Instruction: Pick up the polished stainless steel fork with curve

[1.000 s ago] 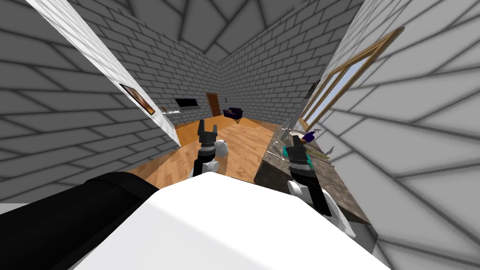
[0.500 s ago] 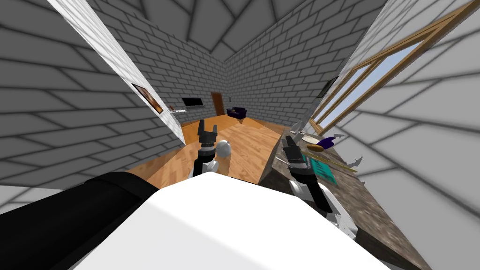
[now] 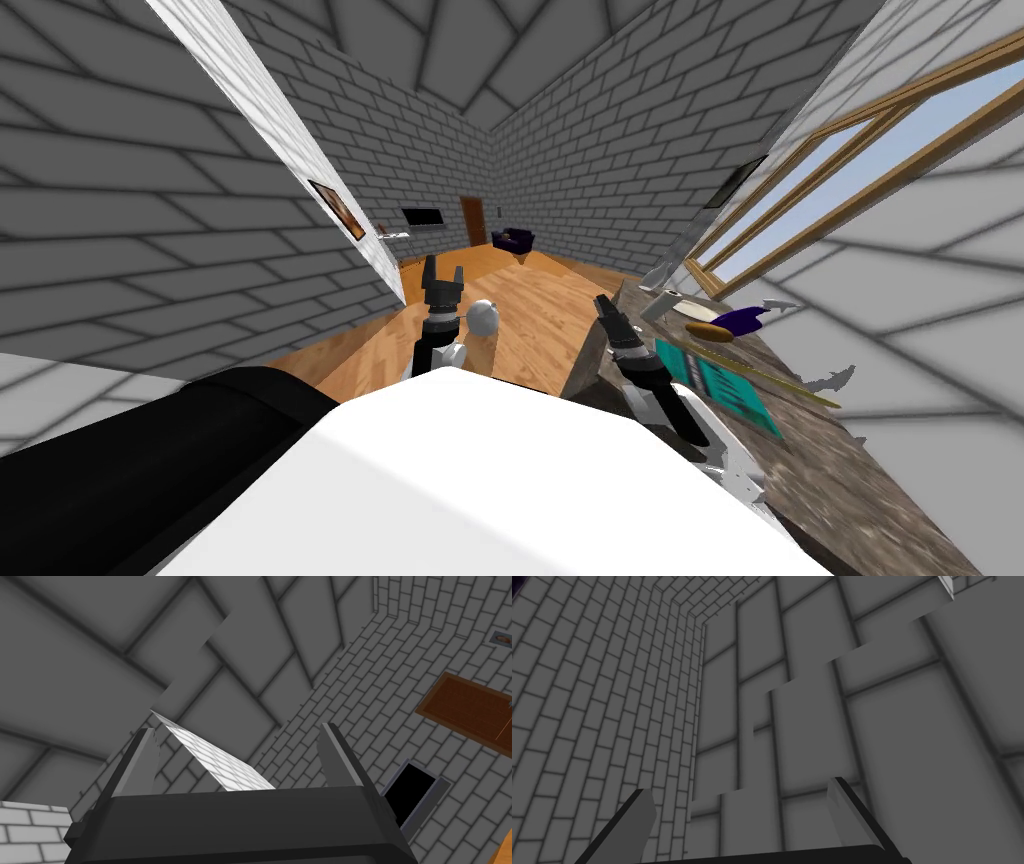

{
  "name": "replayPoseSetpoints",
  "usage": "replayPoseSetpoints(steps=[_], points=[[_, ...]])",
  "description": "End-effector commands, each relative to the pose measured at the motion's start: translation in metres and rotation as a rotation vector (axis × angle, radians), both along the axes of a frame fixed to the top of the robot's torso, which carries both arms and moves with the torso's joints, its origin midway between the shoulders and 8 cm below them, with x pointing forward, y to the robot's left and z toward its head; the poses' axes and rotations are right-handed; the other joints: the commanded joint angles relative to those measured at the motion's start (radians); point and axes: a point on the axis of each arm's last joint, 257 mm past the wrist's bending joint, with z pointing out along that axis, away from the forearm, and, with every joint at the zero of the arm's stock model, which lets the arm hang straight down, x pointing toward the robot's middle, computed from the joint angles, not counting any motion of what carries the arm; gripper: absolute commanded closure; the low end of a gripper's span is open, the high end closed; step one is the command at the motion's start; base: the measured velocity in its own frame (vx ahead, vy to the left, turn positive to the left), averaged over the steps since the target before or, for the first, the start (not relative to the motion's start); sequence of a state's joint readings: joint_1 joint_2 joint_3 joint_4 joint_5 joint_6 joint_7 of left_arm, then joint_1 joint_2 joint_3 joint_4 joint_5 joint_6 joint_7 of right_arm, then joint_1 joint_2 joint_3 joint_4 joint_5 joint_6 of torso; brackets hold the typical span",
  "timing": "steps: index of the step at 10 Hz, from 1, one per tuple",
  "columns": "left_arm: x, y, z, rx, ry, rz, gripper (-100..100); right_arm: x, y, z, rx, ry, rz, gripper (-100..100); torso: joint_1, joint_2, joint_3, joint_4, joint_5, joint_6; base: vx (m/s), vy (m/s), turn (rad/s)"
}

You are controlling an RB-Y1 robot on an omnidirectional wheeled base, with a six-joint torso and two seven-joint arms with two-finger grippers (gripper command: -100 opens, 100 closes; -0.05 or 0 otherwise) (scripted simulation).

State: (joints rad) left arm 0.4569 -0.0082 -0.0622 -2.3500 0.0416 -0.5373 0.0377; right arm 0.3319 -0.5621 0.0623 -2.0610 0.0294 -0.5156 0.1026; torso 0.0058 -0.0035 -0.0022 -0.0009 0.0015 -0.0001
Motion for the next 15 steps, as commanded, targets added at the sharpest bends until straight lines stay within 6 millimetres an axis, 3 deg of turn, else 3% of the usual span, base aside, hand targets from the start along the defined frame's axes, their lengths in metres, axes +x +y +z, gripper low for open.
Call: replayPoseSetpoints(steps=[1, 5, 6, 7, 8, 9, 10, 11, 12, 13, 14, 15], points=[[0.000, 0.000, 0.000, 0.000, 0.000, 0.000, 0, 0.000, 0.003, -0.005, -0.035, 0.005, 0.015, -100, 0.000, 0.000, 0.000, 0.000, 0.000, 0.000, 0.086, 0.054, 0.099], [0.000, 0.000, 0.000, 0.000, 0.000, 0.000, 0, 0.004, 0.009, -0.031, -0.159, 0.038, 0.062, -100, -0.001, 0.000, 0.000, 0.000, 0.000, 0.000, 0.080, 0.051, 0.134], [0.000, 0.000, 0.000, 0.000, 0.000, 0.000, 0, 0.006, 0.010, -0.047, -0.210, 0.058, 0.080, -100, -0.002, 0.001, 0.001, 0.000, 0.000, 0.001, 0.058, 0.037, 0.193], [0.000, 0.000, 0.000, 0.000, 0.000, 0.000, 0, 0.005, 0.009, -0.048, -0.225, 0.060, 0.084, -100, -0.002, 0.002, 0.001, 0.000, 0.000, 0.000, 0.051, 0.025, 0.102], [0.000, 0.000, 0.000, 0.000, 0.000, 0.000, 0, 0.007, 0.008, -0.065, -0.282, 0.083, 0.101, -100, -0.003, 0.002, 0.001, 0.000, -0.001, 0.001, 0.057, 0.035, 0.195], [0.000, 0.000, 0.000, 0.000, 0.000, 0.000, 0, 0.006, 0.007, -0.065, -0.294, 0.085, 0.104, -100, -0.002, 0.002, 0.001, 0.000, 0.000, 0.000, 0.050, 0.027, 0.091], [0.000, 0.000, 0.000, 0.000, 0.000, 0.000, 0, 0.007, 0.004, -0.083, -0.350, 0.111, 0.119, -100, -0.002, 0.002, 0.001, 0.000, -0.001, 0.001, 0.049, 0.024, 0.190], [0.000, 0.000, 0.000, 0.000, 0.000, 0.000, 0, 0.007, 0.003, -0.084, -0.366, 0.113, 0.123, -100, -0.003, 0.002, 0.001, 0.000, -0.001, 0.000, 0.034, 0.014, 0.104], [0.000, 0.000, 0.000, 0.000, 0.000, 0.000, 0, 0.007, -0.003, -0.103, -0.421, 0.142, 0.136, -100, -0.003, 0.003, 0.002, 0.001, -0.001, 0.001, 0.031, 0.014, 0.164], [0.000, 0.000, 0.000, 0.000, 0.000, 0.000, 0, 0.006, -0.005, -0.104, -0.440, 0.144, 0.140, -100, -0.003, 0.004, 0.002, 0.001, -0.001, 0.001, 0.028, 0.009, 0.113], [0.000, 0.000, 0.000, 0.000, 0.000, 0.000, 0, 0.005, -0.012, -0.124, -0.496, 0.176, 0.152, -100, -0.004, 0.004, 0.002, 0.001, -0.001, 0.001, 0.024, 0.009, 0.240], [0.000, 0.000, 0.000, 0.000, 0.000, 0.000, 0, 0.005, -0.015, -0.124, -0.516, 0.178, 0.155, -100, -0.004, 0.004, 0.002, 0.001, -0.001, 0.001, 0.016, -0.001, 0.091]])
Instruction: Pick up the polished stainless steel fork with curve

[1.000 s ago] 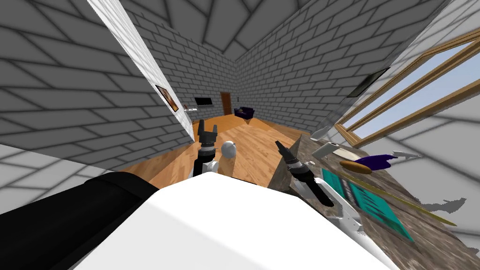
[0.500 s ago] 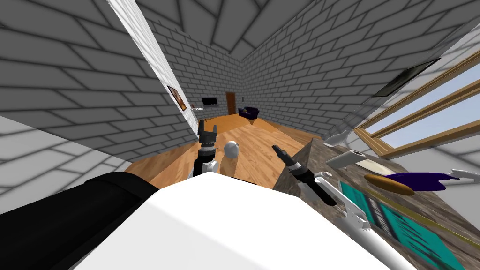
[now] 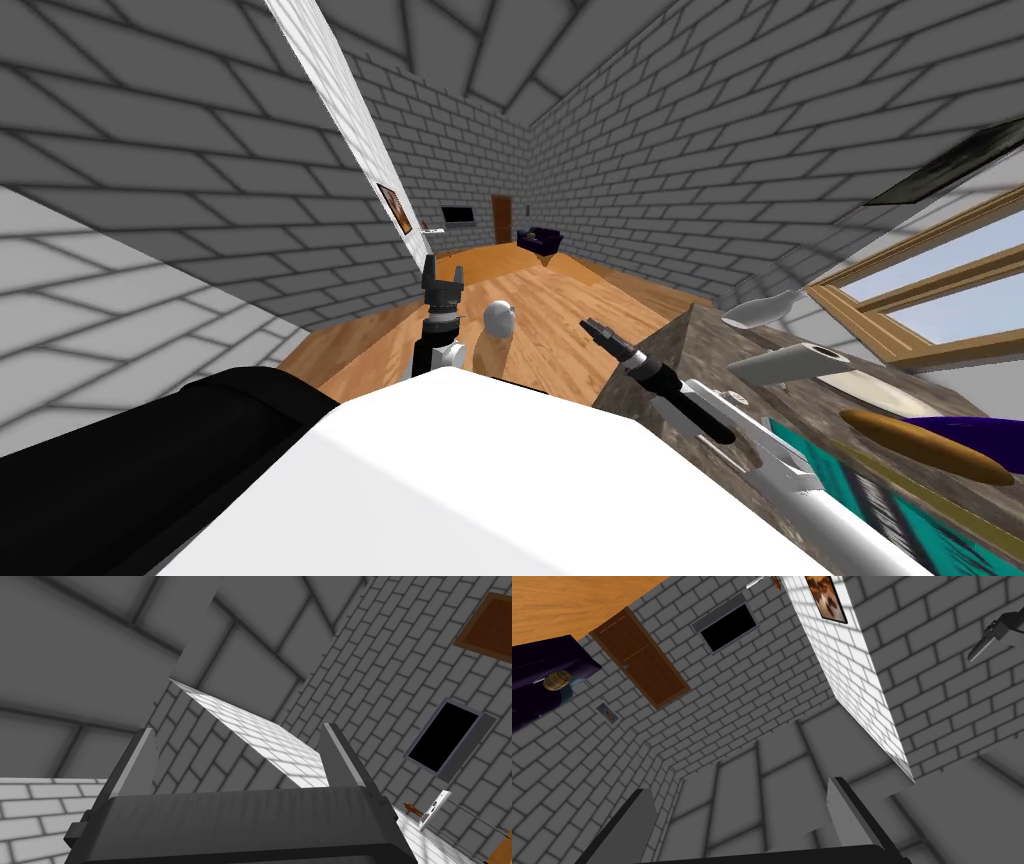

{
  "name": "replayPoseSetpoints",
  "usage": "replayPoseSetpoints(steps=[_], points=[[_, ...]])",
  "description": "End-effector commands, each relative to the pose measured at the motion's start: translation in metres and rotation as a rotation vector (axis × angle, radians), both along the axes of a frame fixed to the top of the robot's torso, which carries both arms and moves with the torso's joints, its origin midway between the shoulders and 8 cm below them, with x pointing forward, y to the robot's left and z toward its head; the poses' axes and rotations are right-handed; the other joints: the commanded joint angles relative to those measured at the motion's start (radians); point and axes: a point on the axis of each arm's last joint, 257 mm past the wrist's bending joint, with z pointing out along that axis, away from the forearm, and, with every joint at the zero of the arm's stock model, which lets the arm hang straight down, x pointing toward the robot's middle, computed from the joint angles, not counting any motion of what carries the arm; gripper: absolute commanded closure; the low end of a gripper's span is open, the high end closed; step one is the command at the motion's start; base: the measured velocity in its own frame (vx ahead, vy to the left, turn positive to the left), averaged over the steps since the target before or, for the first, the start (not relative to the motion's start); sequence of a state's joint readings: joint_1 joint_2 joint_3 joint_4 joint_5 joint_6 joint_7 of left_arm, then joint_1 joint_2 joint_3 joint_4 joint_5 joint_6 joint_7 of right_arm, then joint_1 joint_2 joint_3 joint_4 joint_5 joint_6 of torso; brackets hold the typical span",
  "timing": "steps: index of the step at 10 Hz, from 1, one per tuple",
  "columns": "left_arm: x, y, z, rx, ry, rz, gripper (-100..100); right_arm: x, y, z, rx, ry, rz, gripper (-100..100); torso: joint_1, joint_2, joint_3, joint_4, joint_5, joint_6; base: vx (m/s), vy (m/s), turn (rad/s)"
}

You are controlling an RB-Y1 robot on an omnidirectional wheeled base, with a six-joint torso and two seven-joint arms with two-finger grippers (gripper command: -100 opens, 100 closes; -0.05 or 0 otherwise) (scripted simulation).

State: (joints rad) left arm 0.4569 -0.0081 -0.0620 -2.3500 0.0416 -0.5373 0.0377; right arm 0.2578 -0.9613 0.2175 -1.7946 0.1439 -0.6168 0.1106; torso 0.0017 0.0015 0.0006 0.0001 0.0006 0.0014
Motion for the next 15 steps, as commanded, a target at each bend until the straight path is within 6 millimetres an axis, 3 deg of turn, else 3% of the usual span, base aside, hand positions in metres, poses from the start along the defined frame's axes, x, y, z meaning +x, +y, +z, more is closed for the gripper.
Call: replayPoseSetpoints(steps=[1, 2, 3, 4, 5, 6, 7, 8, 9, 10, 11, 12, 13, 14, 15], points=[[0.000, 0.000, 0.000, 0.000, 0.000, 0.000, 0, -0.002, -0.011, -0.022, -0.076, 0.038, 0.011, -100, 0.000, 0.000, 0.000, 0.000, 0.000, 0.000, 0.006, -0.001, 0.142], [0.000, 0.000, 0.000, 0.000, 0.000, 0.000, 0, -0.002, -0.014, -0.022, -0.096, 0.040, 0.016, -100, 0.000, 0.000, 0.000, 0.000, 0.000, -0.001, 0.002, -0.005, 0.112], [0.000, 0.000, 0.000, 0.000, 0.000, 0.000, 0, -0.005, -0.026, -0.043, -0.154, 0.076, 0.021, -100, 0.000, 0.001, 0.001, 0.000, 0.000, 0.000, -0.009, -0.006, 0.197], [0.000, 0.000, 0.000, 0.000, 0.000, 0.000, 0, -0.005, -0.030, -0.043, -0.175, 0.077, 0.025, -100, 0.000, 0.002, 0.001, 0.000, 0.000, 0.000, -0.011, -0.012, 0.115], [0.000, 0.000, 0.000, 0.000, 0.000, 0.000, 0, -0.010, -0.045, -0.063, -0.239, 0.116, 0.032, -100, -0.001, 0.002, 0.001, 0.000, 0.000, 0.000, -0.028, -0.013, 0.178], [0.000, 0.000, 0.000, 0.000, 0.000, 0.000, 0, -0.010, -0.049, -0.063, -0.254, 0.118, 0.032, -100, -0.001, 0.003, 0.002, 0.001, 0.000, 0.000, -0.027, -0.016, 0.089], [0.000, 0.000, 0.000, 0.000, 0.000, 0.000, 0, -0.018, -0.061, -0.080, -0.312, 0.153, 0.045, -100, -0.001, 0.003, 0.002, 0.001, 0.000, 0.000, -0.045, -0.023, 0.152], [0.000, 0.000, 0.000, 0.000, 0.000, 0.000, 0, -0.017, -0.071, -0.083, -0.332, 0.162, 0.037, -100, -0.002, 0.004, 0.002, 0.001, 0.000, 0.000, -0.042, -0.020, 0.102], [0.000, 0.000, 0.000, 0.000, 0.000, 0.000, 0, -0.026, -0.087, -0.099, -0.395, 0.201, 0.048, -100, -0.001, 0.004, 0.002, 0.001, 0.000, 0.000, -0.058, -0.024, 0.174], [0.000, 0.000, 0.000, 0.000, 0.000, 0.000, 0, -0.025, -0.094, -0.101, -0.410, 0.208, 0.040, -100, -0.002, 0.005, 0.003, 0.001, 0.000, 0.000, -0.056, -0.020, 0.085], [0.000, 0.000, 0.000, 0.000, 0.000, 0.000, 0, -0.035, -0.117, -0.118, -0.476, 0.255, 0.040, -100, -0.001, 0.005, 0.003, 0.001, 0.000, 0.001, -0.071, -0.025, 0.143], [0.000, 0.000, 0.000, 0.000, 0.000, 0.000, 0, -0.035, -0.120, -0.117, -0.486, 0.256, 0.041, -100, -0.002, 0.006, 0.003, 0.001, 0.000, 0.000, -0.063, -0.027, 0.097], [0.000, 0.000, 0.000, 0.000, 0.000, 0.000, 0, -0.047, -0.142, -0.132, -0.549, 0.302, 0.045, -100, -0.002, 0.006, 0.003, 0.001, -0.001, 0.000, -0.087, -0.027, 0.157], [0.000, 0.000, 0.000, 0.000, 0.000, 0.000, 0, -0.047, -0.147, -0.132, -0.559, 0.305, 0.041, -100, -0.002, 0.007, 0.004, 0.002, 0.000, 0.000, -0.083, -0.024, 0.065], [0.000, 0.000, 0.000, 0.000, 0.000, 0.000, 0, -0.059, -0.174, -0.145, -0.628, 0.355, 0.040, -100, -0.002, 0.007, 0.004, 0.002, -0.001, 0.001, -0.091, -0.035, 0.132]])
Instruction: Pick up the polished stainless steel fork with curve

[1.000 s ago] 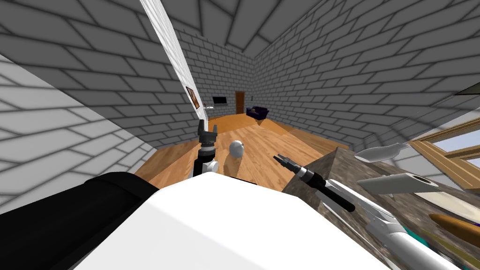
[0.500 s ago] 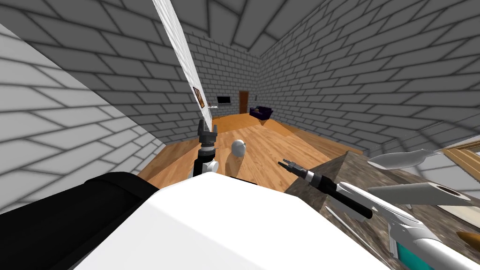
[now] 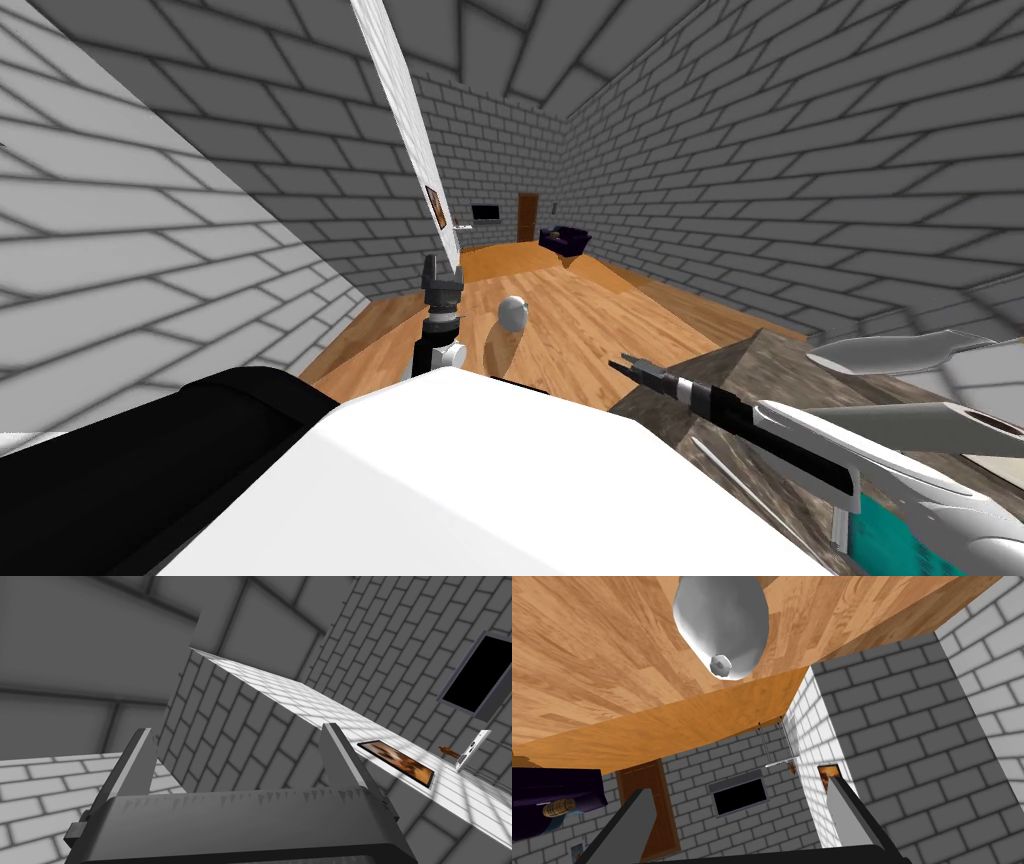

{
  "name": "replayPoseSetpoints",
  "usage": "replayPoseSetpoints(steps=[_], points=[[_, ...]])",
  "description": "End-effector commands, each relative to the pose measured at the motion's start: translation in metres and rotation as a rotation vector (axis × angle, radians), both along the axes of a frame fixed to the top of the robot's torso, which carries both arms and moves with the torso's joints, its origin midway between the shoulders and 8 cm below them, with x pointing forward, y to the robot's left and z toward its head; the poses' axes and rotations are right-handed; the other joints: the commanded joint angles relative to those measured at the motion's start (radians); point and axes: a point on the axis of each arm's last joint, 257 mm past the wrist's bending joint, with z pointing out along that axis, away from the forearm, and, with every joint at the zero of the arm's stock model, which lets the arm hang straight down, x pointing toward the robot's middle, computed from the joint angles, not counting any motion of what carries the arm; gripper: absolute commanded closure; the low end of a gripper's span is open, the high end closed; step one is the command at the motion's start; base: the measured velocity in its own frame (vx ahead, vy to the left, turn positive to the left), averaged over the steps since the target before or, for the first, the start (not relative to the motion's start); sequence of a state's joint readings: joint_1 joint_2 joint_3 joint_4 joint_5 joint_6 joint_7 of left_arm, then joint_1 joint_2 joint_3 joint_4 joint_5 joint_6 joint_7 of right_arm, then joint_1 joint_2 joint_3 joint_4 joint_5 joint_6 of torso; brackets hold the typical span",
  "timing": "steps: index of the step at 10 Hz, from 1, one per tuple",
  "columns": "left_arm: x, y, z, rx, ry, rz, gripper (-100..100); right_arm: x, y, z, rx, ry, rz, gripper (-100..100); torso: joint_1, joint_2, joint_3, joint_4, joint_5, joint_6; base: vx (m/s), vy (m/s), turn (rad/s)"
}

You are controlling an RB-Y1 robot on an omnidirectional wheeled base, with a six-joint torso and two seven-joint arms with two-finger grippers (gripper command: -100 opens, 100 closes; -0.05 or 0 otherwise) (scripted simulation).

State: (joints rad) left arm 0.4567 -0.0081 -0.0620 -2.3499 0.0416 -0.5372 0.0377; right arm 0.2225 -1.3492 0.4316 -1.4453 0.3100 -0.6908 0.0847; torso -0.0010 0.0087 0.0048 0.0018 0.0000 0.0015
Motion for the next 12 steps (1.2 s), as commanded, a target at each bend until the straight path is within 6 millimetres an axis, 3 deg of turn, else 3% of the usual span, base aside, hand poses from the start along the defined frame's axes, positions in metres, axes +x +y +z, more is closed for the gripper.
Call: replayPoseSetpoints(steps=[1, 3, 4, 5, 7, 8, 9, 12], points=[[0.000, 0.000, 0.000, 0.000, 0.000, 0.000, 0, -0.008, -0.014, -0.005, -0.037, 0.026, -0.004, -100, 0.000, 0.000, 0.000, 0.000, 0.000, 0.000, -0.081, -0.034, 0.077], [0.000, 0.000, 0.000, 0.000, 0.000, 0.000, 0, -0.037, -0.063, -0.023, -0.163, 0.119, -0.004, -100, 0.001, 0.002, 0.001, 0.000, 0.000, 0.000, -0.156, -0.026, 0.177], [0.000, 0.000, 0.000, 0.000, 0.000, 0.000, 0, -0.037, -0.070, -0.023, -0.173, 0.122, -0.015, -100, 0.000, 0.005, 0.003, 0.001, 0.000, 0.000, -0.128, -0.027, 0.053], [0.000, 0.000, 0.000, 0.000, 0.000, 0.000, 0, -0.053, -0.097, -0.029, -0.235, 0.169, -0.022, -100, 0.000, 0.003, 0.002, 0.001, 0.000, 0.001, -0.118, -0.008, 0.096], [0.000, 0.000, 0.000, 0.000, 0.000, 0.000, 0, -0.053, -0.097, -0.029, -0.235, 0.169, -0.022, -100, 0.001, 0.001, 0.001, 0.001, 0.000, 0.001, -0.061, -0.014, 0.022], [0.000, 0.000, 0.000, 0.000, 0.000, 0.000, 0, -0.069, -0.122, -0.033, -0.292, 0.216, -0.028, -100, 0.001, -0.002, -0.001, 0.000, 0.000, 0.001, -0.065, -0.014, 0.104], [0.000, 0.000, 0.000, 0.000, 0.000, 0.000, 0, -0.069, -0.122, -0.033, -0.292, 0.216, -0.028, -100, 0.001, -0.001, -0.001, 0.000, 0.000, 0.000, -0.085, -0.015, 0.065], [0.000, 0.000, 0.000, 0.000, 0.000, 0.000, 0, -0.116, -0.187, -0.037, -0.433, 0.340, -0.049, -100, 0.000, 0.006, 0.003, 0.001, 0.000, 0.001, -0.187, -0.022, 0.113]])
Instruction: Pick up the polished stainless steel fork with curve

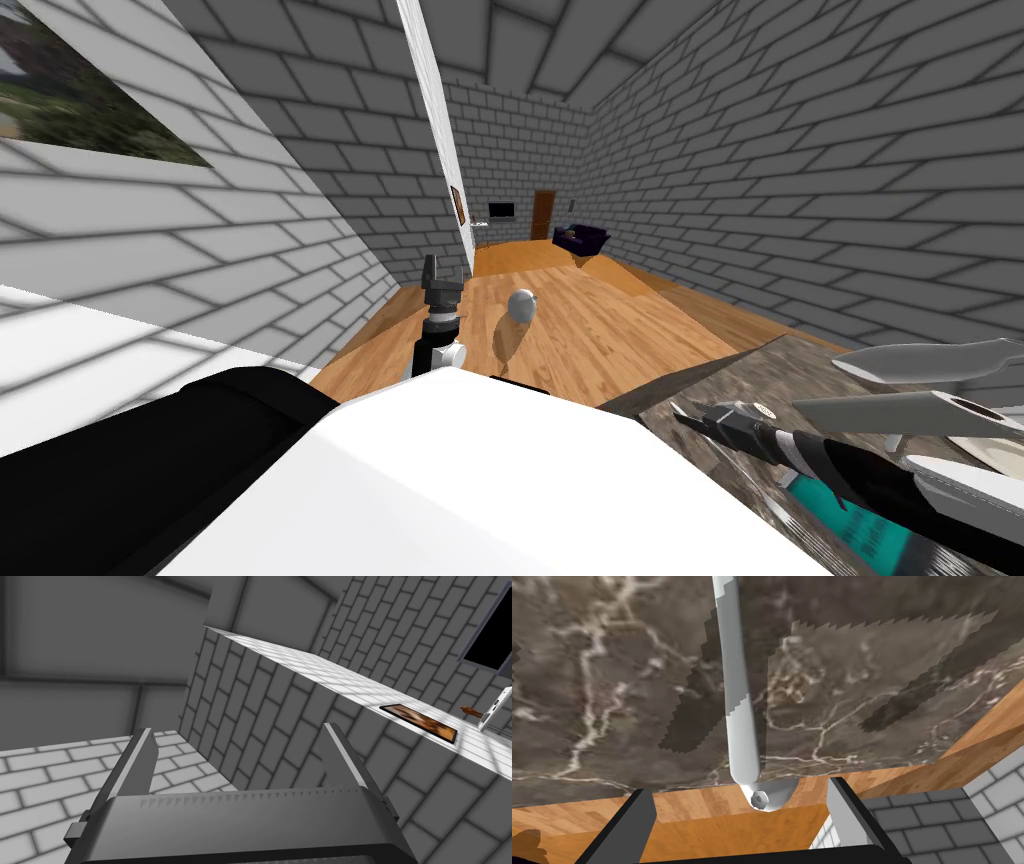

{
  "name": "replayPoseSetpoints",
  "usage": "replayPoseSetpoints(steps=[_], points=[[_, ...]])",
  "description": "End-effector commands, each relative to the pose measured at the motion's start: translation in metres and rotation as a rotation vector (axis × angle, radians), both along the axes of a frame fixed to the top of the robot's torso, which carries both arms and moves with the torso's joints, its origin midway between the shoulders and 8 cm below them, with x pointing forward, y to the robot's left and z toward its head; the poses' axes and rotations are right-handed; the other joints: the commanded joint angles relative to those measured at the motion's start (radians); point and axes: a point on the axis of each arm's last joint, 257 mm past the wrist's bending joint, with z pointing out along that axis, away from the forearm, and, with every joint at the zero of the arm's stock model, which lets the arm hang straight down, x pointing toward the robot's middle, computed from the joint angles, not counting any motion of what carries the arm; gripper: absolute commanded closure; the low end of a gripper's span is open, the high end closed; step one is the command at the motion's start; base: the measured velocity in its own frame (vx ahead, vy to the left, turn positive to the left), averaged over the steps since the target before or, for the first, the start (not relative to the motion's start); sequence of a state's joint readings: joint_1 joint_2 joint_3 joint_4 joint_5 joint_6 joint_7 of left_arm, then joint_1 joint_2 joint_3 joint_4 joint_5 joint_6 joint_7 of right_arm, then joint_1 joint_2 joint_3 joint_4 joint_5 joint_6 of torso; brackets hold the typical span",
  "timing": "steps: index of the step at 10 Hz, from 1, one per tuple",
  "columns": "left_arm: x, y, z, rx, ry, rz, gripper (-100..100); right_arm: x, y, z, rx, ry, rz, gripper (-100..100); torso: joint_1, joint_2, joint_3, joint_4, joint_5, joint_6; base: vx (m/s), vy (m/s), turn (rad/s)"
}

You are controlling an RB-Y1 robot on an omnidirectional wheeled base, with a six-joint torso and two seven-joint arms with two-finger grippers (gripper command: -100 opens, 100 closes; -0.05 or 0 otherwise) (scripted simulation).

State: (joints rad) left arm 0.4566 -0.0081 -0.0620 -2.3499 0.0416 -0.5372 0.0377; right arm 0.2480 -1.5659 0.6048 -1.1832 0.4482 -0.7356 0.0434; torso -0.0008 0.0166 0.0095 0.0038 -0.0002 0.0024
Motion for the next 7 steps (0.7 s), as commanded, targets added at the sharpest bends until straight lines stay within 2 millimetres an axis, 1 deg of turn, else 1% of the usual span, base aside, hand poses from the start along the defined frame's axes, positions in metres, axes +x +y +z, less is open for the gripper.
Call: replayPoseSetpoints(steps=[1, 3, 4, 5, 6, 7], points=[[0.000, 0.000, 0.000, 0.000, 0.000, 0.000, 0, -0.026, -0.027, 0.002, -0.061, 0.059, -0.012, -100, 0.000, 0.000, 0.000, 0.000, 0.000, 0.000, -0.190, -0.023, 0.090], [0.000, 0.000, 0.000, 0.000, 0.000, 0.000, 0, -0.047, -0.050, 0.003, -0.111, 0.110, -0.023, -100, 0.001, -0.002, -0.001, 0.000, 0.000, 0.000, -0.145, 0.005, 0.072], [0.000, 0.000, 0.000, 0.000, 0.000, 0.000, 0, -0.047, -0.050, 0.003, -0.111, 0.110, -0.023, -100, 0.002, -0.004, -0.002, -0.001, 0.001, 0.000, -0.076, 0.011, 0.017], [0.000, 0.000, 0.000, 0.000, 0.000, 0.000, 0, -0.053, -0.056, 0.004, -0.124, 0.125, -0.026, -100, 0.002, -0.007, -0.004, -0.001, 0.000, 0.000, -0.046, -0.001, 0.020], [0.000, 0.000, 0.000, 0.000, 0.000, 0.000, 0, -0.050, -0.053, 0.004, -0.118, 0.116, -0.024, -100, 0.001, -0.010, -0.005, -0.002, 0.000, 0.000, -0.021, -0.002, 0.004], [0.000, 0.000, 0.000, 0.000, 0.000, 0.000, 0, -0.051, -0.053, 0.004, -0.118, 0.118, -0.025, 0, 0.001, -0.012, -0.007, -0.003, 0.000, 0.000, -0.005, 0.000, -0.002]])
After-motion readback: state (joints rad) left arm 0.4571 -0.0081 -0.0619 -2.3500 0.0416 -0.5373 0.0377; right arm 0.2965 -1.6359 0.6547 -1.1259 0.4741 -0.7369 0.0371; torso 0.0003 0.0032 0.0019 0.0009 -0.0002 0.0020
